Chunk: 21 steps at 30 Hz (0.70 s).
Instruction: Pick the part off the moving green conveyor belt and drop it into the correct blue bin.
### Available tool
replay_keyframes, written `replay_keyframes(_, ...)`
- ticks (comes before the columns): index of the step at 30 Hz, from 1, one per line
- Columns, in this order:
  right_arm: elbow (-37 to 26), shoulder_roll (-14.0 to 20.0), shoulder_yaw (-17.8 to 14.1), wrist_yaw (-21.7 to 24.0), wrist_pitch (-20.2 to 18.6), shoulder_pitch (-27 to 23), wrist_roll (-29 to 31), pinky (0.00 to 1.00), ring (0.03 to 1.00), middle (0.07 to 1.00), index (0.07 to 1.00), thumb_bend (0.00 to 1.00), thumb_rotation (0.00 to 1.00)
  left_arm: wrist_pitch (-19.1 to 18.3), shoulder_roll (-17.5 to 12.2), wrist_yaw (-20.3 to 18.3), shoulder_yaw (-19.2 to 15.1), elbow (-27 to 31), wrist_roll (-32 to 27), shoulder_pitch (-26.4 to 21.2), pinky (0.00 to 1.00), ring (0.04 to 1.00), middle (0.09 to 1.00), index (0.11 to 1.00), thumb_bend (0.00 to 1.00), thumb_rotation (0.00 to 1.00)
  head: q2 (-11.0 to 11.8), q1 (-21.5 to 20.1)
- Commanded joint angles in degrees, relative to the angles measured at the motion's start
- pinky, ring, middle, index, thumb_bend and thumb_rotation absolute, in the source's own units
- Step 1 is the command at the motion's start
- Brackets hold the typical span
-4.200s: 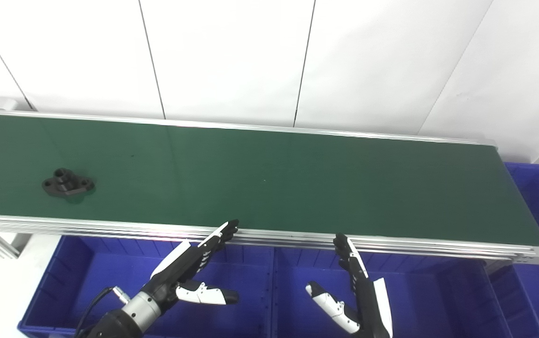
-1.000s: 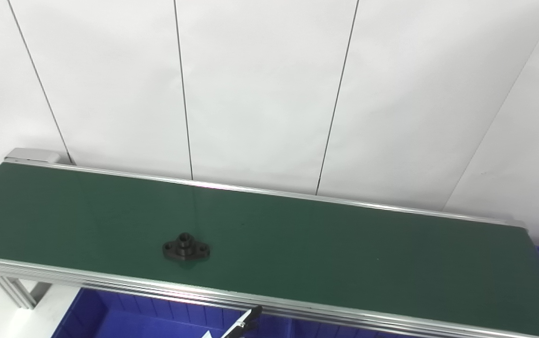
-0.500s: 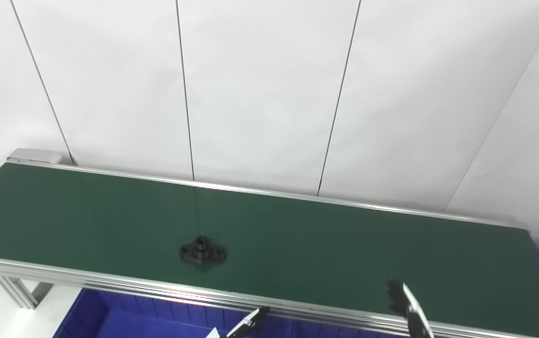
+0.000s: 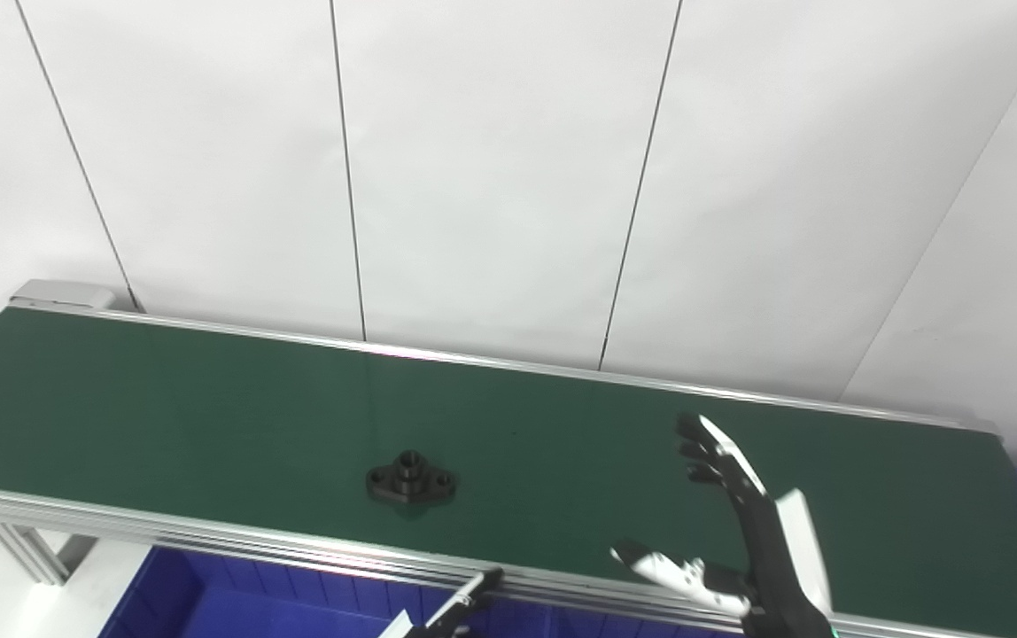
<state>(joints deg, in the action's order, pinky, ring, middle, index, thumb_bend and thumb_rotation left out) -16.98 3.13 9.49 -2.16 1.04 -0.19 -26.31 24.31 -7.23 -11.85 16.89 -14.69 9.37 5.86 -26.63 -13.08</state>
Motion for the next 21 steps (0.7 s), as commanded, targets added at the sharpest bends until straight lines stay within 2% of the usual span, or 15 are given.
replay_keyframes(1,-2.6,-1.8,0.5,0.7,-3.2,-2.8,-1.8,0.76,0.813,0.845,0.855,0.83,0.37,1.8,-0.5,-1.0,-0.4,1.9,-2.5,-0.9,0.90,0.995,1.000,1.000,0.95,0.39,-1.2,-1.0)
replay_keyframes(4,-2.2,-2.7,0.9,1.6,-6.5,-5.0,-4.0,0.75,0.814,0.845,0.856,0.82,0.37,0.7,-0.8,-1.9,-0.7,2.8,-3.6,-1.0,0.93,1.000,1.000,1.000,0.94,0.39,-2.9,-2.4)
replay_keyframes(9,-0.6,-2.8,1.4,2.9,-9.3,-8.2,-5.8,0.74,0.801,0.842,0.857,0.82,0.35,-0.3,-1.3,-3.4,-1.2,3.7,-5.1,-1.1,0.99,1.000,1.000,1.000,0.92,0.41,-5.4,-3.8)
replay_keyframes(16,1.4,-1.7,2.5,6.8,-15.2,-13.9,-9.2,0.73,0.797,0.838,0.866,0.83,0.39,-1.3,-1.8,-3.8,-1.5,5.2,-4.9,-0.9,1.00,1.000,1.000,1.000,0.90,0.47,-8.0,-4.3)
replay_keyframes(21,6.3,-0.7,2.9,8.1,-16.2,-18.8,-9.2,0.72,0.807,0.851,0.854,0.84,0.37,-0.7,-2.0,-4.0,-1.7,5.6,-5.0,-0.7,1.00,1.000,1.000,1.000,0.87,0.48,-9.1,-4.5)
